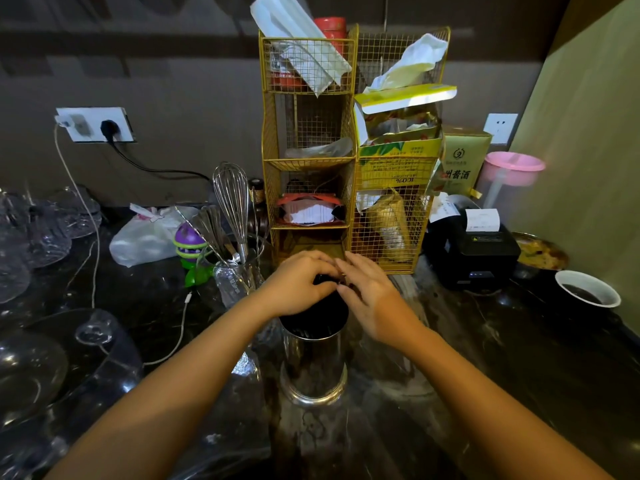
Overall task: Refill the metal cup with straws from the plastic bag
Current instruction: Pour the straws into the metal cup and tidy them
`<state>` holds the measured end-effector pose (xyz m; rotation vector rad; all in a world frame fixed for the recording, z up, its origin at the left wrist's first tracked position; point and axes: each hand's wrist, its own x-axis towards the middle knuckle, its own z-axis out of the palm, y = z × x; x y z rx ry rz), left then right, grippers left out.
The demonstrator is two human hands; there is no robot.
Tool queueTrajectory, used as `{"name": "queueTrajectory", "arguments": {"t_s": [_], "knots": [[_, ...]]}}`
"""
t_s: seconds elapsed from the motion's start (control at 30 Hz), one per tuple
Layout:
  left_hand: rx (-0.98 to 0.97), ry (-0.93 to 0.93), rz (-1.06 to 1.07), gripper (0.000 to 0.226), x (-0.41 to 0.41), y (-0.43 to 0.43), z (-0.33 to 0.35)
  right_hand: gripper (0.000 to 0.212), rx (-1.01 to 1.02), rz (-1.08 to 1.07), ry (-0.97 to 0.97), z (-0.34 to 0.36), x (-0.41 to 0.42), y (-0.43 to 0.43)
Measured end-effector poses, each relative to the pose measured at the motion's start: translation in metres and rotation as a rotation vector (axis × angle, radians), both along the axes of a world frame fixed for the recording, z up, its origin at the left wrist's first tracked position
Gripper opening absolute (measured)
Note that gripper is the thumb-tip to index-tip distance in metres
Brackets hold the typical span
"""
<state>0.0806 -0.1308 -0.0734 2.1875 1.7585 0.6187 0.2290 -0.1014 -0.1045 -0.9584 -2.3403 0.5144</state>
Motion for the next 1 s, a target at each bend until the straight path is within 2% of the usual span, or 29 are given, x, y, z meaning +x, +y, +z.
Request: {"name": "queueTrajectory", "arguments": {"t_s": [0.13, 0.2, 0.3, 0.43, 0.57, 0.6, 0.67, 0.7, 0.77, 0.8, 1.0], "knots": [[0.050, -0.070, -0.027, 0.028, -0.003, -0.010, 0.015, 0.041, 0.139, -0.012, 0.149, 0.010, 0.009, -0.005], [0.040, -0.066, -0.063, 0.029, -0.006, -0.018, 0.021, 0.035, 0.123, 0.017, 0.182, 0.016, 0.013, -0.010], [-0.006, 0.024, -0.103, 0.039, -0.010, -0.025, 0.025, 0.030, 0.049, 0.058, 0.136, 0.017, 0.017, -0.018], [-0.051, 0.193, -0.097, 0.051, -0.008, -0.031, 0.022, 0.037, -0.123, 0.066, 0.010, 0.009, 0.013, -0.025], [-0.056, 0.231, -0.105, 0.045, -0.001, -0.033, 0.016, 0.042, -0.213, 0.000, -0.034, -0.002, 0.007, -0.030], [-0.055, 0.221, -0.098, 0.042, 0.000, -0.033, 0.015, 0.039, -0.224, -0.003, -0.023, -0.004, 0.005, -0.031], [-0.050, 0.203, -0.086, 0.036, 0.001, -0.033, 0.014, 0.015, -0.231, -0.010, 0.009, -0.008, 0.002, -0.031], [-0.047, 0.202, -0.083, 0.033, 0.001, -0.032, 0.013, 0.011, -0.228, -0.015, 0.021, -0.008, 0.001, -0.030], [-0.040, 0.197, -0.086, 0.027, 0.001, -0.032, 0.013, 0.036, -0.225, -0.021, 0.039, -0.011, -0.002, -0.028], [-0.038, 0.193, -0.092, 0.025, 0.001, -0.031, 0.012, 0.040, -0.223, -0.028, 0.045, -0.011, -0.003, -0.028], [-0.048, 0.118, -0.100, 0.015, -0.001, -0.029, 0.011, 0.045, -0.196, 0.001, 0.069, -0.012, -0.007, -0.028]]}}
